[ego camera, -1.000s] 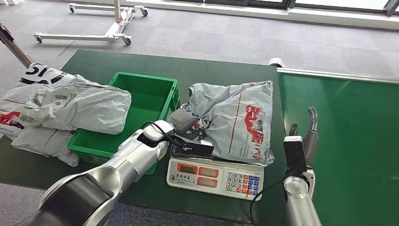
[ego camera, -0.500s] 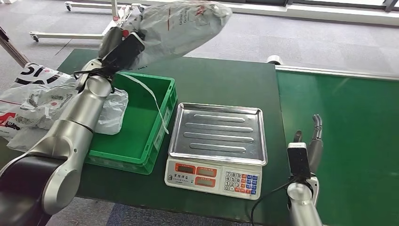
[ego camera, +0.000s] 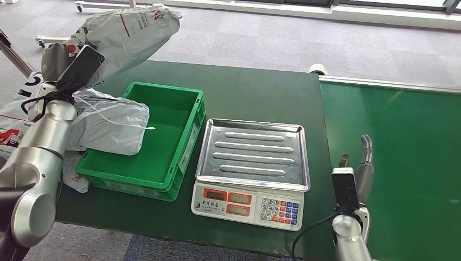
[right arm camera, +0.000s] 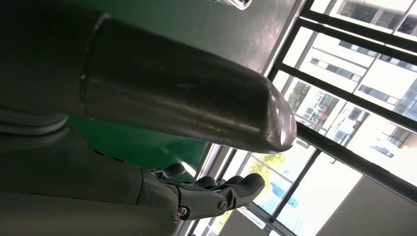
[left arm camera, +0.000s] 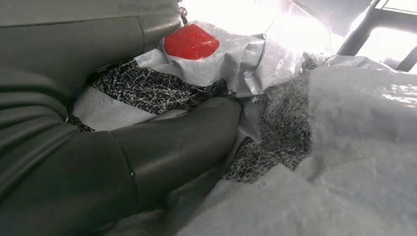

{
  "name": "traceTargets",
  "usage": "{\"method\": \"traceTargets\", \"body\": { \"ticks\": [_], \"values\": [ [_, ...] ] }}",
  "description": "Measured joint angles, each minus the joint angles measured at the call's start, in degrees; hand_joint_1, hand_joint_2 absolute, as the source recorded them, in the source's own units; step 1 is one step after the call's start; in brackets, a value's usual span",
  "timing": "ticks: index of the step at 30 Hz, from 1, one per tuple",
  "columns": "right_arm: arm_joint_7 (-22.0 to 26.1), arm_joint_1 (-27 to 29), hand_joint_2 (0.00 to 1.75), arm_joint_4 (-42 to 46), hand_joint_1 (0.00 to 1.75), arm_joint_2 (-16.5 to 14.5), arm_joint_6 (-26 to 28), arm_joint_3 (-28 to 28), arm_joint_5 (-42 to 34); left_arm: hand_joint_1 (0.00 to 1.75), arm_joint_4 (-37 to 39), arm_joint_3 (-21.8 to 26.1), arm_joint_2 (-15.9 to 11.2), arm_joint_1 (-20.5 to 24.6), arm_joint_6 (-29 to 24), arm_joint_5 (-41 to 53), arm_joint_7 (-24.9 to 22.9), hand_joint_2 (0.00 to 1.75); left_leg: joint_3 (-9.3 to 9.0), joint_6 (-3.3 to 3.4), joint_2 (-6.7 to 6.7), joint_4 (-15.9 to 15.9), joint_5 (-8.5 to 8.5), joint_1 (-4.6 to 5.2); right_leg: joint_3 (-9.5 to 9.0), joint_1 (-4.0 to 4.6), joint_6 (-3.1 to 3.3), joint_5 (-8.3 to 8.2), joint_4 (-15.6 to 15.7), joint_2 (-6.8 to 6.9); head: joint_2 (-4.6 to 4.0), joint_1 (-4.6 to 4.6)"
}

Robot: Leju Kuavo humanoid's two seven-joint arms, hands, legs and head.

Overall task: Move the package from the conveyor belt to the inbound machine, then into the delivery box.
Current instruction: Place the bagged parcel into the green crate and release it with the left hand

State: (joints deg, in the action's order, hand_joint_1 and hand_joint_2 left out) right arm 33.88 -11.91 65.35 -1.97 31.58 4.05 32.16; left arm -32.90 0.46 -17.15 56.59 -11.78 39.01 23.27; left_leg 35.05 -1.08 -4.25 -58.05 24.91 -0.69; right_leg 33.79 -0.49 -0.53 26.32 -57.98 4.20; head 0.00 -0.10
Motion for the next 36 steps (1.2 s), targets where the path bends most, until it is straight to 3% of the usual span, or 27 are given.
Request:
{"method": "traceTargets", "body": {
  "ticks": [3, 6, 8, 10, 12, 16, 28, 33, 36],
  "values": [
    [-0.14, 0.0, 0.0, 0.05, 0.0, -0.01, -0.03, 0.0, 0.38, 1.75, 0.8, 0.22, -0.66, -0.05, -2.38, 3.22, -3.58, 1.75, 0.01, 0.0, -0.03, 0.01, 0.0, 0.0, -0.01, 0.01, 0.0, -0.01, 0.0, -0.02, 0.0, 0.01],
    [-0.99, 0.15, 0.0, 0.77, 0.0, -0.07, -0.26, 0.02, 1.82, 1.7, 3.19, 0.09, -2.68, -0.17, -7.17, 12.36, -12.64, 1.75, -0.01, -0.03, -0.17, 0.02, 0.02, -0.01, 0.06, 0.02, 0.03, -0.02, -0.01, -0.16, 0.0, -0.01],
    [-1.79, 0.56, 0.0, 1.78, 0.0, -0.12, -0.58, 0.14, 2.87, 0.86, 5.4, 0.01, -4.22, -0.52, -8.73, 17.37, -16.78, 1.75, -0.03, -0.04, -0.21, 0.03, 0.02, -0.02, 0.11, 0.03, 0.06, 0.0, -0.01, -0.18, 0.0, -0.02],
    [-2.3, 1.1, 0.0, 2.86, 0.0, -0.13, -0.86, 0.37, 3.52, 0.03, 7.17, -0.01, -5.33, -1.2, -8.89, 19.62, -17.99, 1.75, -0.01, -0.06, -0.13, 0.03, 0.01, -0.03, 0.12, 0.06, 0.11, 0.04, -0.01, -0.1, 0.0, -0.01],
    [-2.45, 1.57, 0.0, 3.82, 0.0, -0.13, -1.08, 0.58, 3.78, 0.0, 8.46, 0.0, -5.96, -1.96, -8.67, 20.37, -17.53, 1.75, 0.02, -0.07, -0.05, 0.03, 0.0, -0.04, 0.1, 0.06, 0.13, 0.07, -0.01, -0.02, 0.0, -0.01],
    [-2.46, 2.01, 0.0, 4.76, 0.0, -0.13, -1.69, 1.1, 3.84, 0.0, 9.85, 0.12, -6.21, -3.14, -6.84, 20.82, -13.92, 0.0, 0.06, -0.07, -0.05, 0.02, 0.01, -0.03, 0.1, 0.04, 0.13, 0.07, -0.01, -0.02, 0.0, -0.01],
    [-1.84, 1.61, 0.0, 4.66, 0.0, -0.13, -1.8, 1.71, 3.21, 0.0, 8.45, 4.86, -5.18, -4.66, -4.97, 18.16, -4.13, 0.0, 0.05, -0.09, -0.06, 0.01, 0.0, -0.03, 0.14, 0.05, 0.1, 0.03, -0.01, -0.02, -0.01, -0.01],
    [-1.6, 1.75, 0.0, 4.66, 0.0, -0.13, -1.54, 2.21, 2.93, 0.0, 5.71, 8.44, -3.56, -4.9, -0.65, 12.19, 1.14, 0.0, 0.05, -0.09, -0.08, 0.01, 0.0, -0.02, 0.14, 0.04, 0.1, 0.03, -0.01, -0.05, 0.0, -0.01],
    [-1.26, 1.76, 0.0, 4.67, 0.0, -0.13, -1.22, 2.7, 2.62, 0.0, 1.91, 11.33, -1.93, -6.1, 6.68, 2.57, 6.61, 0.0, 0.05, -0.09, -0.07, 0.01, 0.0, -0.01, 0.15, 0.02, 0.1, 0.03, -0.01, -0.05, 0.0, -0.01]
  ]
}}
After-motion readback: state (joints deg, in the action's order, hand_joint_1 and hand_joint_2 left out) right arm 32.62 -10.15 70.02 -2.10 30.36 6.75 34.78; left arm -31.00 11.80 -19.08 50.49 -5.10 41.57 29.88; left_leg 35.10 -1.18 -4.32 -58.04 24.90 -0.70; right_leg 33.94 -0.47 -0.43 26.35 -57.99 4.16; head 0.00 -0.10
